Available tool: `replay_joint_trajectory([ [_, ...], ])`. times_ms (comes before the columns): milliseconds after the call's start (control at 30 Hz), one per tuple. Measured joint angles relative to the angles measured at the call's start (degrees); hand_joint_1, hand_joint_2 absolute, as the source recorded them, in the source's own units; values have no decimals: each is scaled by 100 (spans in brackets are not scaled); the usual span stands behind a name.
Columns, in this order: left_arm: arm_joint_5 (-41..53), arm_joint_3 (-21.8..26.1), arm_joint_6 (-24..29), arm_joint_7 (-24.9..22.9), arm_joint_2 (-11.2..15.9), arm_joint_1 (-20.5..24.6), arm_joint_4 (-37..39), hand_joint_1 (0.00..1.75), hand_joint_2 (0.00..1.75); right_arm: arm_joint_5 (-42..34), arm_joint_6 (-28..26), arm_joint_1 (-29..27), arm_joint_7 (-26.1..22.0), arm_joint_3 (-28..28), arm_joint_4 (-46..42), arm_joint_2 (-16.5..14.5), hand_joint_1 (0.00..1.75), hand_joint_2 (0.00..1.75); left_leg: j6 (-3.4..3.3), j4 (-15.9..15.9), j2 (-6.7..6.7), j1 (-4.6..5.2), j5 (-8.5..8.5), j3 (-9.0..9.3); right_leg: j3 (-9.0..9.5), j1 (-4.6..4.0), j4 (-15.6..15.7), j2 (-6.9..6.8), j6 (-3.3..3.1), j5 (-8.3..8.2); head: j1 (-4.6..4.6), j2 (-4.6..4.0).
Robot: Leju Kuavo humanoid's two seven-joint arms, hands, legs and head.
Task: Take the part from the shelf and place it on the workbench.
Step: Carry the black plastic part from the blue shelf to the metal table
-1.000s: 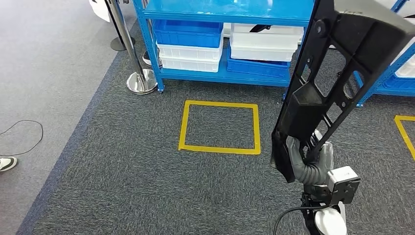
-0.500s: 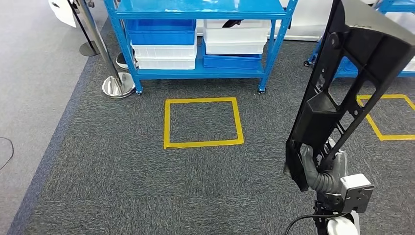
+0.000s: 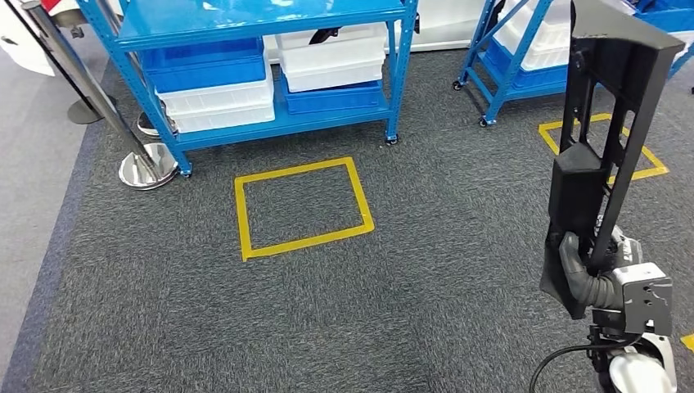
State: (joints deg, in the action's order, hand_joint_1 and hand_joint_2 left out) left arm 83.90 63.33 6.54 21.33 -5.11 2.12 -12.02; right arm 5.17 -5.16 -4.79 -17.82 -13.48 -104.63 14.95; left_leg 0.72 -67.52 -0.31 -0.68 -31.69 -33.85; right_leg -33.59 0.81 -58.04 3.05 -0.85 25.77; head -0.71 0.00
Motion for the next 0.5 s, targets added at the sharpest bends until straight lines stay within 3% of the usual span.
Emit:
replay_joint_trajectory([
  [67,23,-11,-1,-10,-1,-3,0,0,175,148,-9,-12,19,-160,20,45,175,175,-11,648,-298,-35,252,279,-58,10,-75,136,69,10,-4,0],
  [133,48,-23,-2,-20,-4,-7,0,0,175,374,-44,-35,45,-282,36,69,175,175,-55,847,-459,-29,262,341,-140,36,-107,271,170,-22,-5,0],
  [200,65,-31,-4,-22,-16,-3,1,0,175,728,-167,-73,98,-354,63,89,175,175,-145,899,-321,-14,308,350,-186,76,-79,374,265,-62,-5,0],
  [267,67,-33,-12,-13,-29,5,2,0,175,1269,-441,-74,195,-404,111,121,175,175,-249,990,-164,-22,378,368,-302,93,-265,161,322,75,-36,0],
  [333,71,-33,-31,-6,-33,3,2,0,175,1762,-731,-18,300,-434,186,150,175,175,-299,1039,-7,-18,416,360,-595,104,-885,-179,369,415,-72,0],
  [400,75,-33,-51,-6,-34,-2,2,0,175,2029,-894,18,372,-457,281,169,175,175,-305,1038,148,-1,419,344,-854,112,-1484,-287,416,646,-82,0],
  [433,78,-33,-59,-6,-37,-2,2,0,175,2143,-955,20,391,-470,330,180,175,175,-306,1038,223,10,416,343,-860,112,-1549,-299,424,630,-84,0],
  [500,89,-33,-76,-6,-48,5,2,0,175,2448,-1106,23,416,-492,409,206,175,175,-298,1036,361,34,404,356,-526,91,-1027,-378,399,338,-88,0],
])
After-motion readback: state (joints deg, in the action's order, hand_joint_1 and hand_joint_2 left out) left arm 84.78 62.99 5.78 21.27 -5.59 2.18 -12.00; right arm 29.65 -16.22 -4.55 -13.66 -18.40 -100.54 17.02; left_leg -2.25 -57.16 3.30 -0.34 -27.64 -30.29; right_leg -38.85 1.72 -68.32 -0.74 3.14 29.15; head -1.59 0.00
